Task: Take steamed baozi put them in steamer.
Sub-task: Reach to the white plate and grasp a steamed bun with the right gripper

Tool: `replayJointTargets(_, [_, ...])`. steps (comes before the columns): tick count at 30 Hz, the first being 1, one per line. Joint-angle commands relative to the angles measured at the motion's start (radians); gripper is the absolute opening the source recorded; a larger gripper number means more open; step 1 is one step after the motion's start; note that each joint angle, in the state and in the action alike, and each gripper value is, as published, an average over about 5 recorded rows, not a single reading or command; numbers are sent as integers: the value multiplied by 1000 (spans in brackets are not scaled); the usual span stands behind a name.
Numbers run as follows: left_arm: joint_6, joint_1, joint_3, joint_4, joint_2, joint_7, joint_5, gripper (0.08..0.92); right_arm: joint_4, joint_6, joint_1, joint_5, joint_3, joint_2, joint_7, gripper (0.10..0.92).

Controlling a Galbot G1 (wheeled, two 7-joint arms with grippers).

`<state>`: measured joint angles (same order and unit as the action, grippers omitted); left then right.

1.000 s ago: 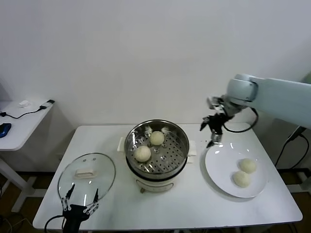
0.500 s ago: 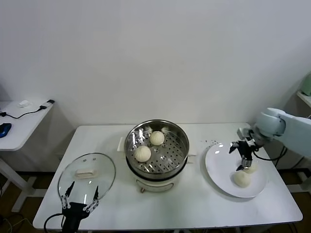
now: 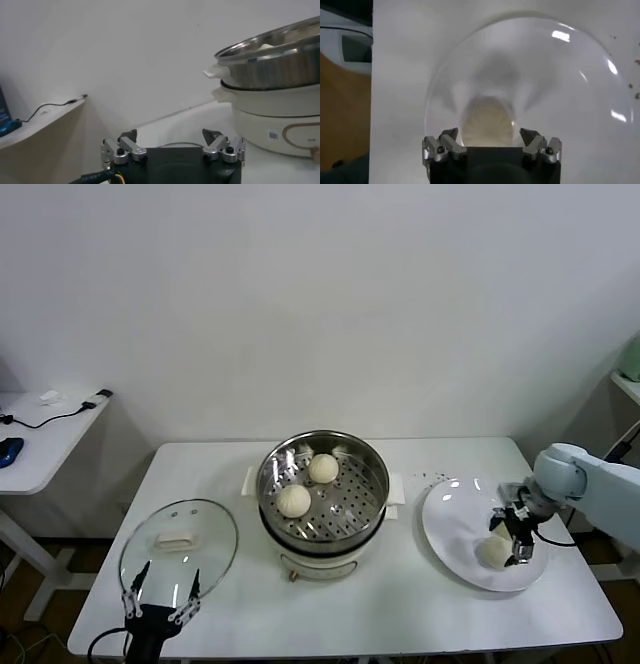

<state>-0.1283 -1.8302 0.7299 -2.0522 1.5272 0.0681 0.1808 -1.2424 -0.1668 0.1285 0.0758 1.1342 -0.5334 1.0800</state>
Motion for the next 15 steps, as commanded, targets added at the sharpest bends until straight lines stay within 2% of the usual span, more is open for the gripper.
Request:
replayJointTargets(1, [-4,-1,-2,2,0,1,4,823,51,13,-84,-56,-75,-20,0,823])
replayJointTargets(12, [-7,5,-17,12,2,2,32,823,71,18,-84,-64,-78,-49,8,820])
replayJointTargets(15, [-6,6,-18,12,1,1,33,823,70,18,-82,-62,-76,-51,11,782])
